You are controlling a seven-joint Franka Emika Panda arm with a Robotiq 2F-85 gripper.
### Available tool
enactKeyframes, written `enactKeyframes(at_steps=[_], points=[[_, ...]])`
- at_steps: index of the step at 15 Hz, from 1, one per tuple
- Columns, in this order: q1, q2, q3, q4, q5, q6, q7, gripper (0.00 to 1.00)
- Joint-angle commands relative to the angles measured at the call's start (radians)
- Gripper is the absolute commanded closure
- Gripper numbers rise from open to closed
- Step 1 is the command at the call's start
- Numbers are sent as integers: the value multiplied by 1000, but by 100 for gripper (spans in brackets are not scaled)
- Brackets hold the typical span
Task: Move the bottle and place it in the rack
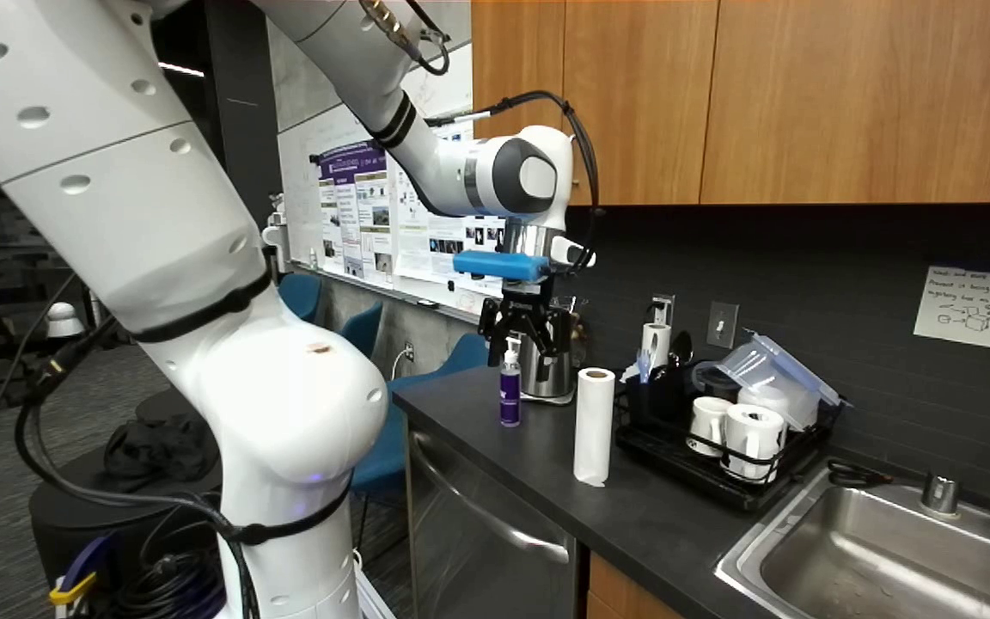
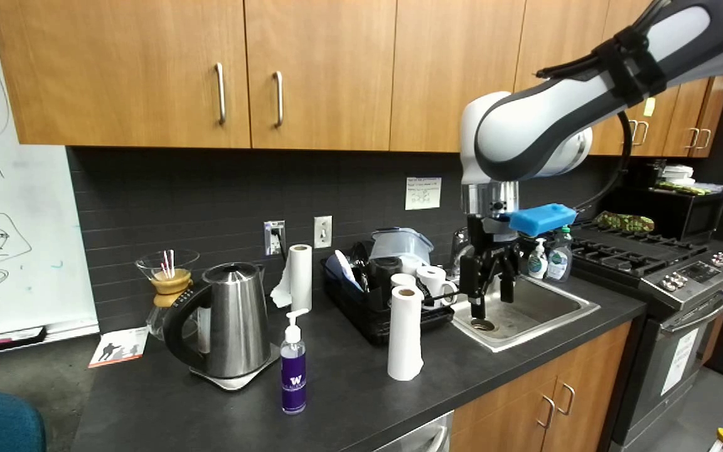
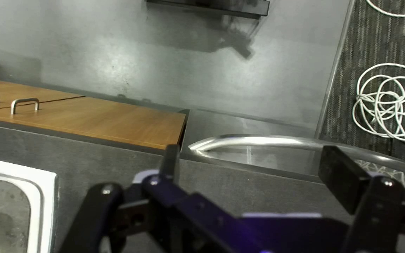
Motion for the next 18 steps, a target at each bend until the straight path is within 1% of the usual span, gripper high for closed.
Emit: enactKeyframes(at_steps=[1,8,11,14,18], points=[[0,0,1,1,0,-1,0,0],[0,0,1,1,0,-1,0,0],[6,5,14,16,5,17,23,0],[18,19,39,57,3,31,37,0],[48,58,88,148,-12,32,55,0]])
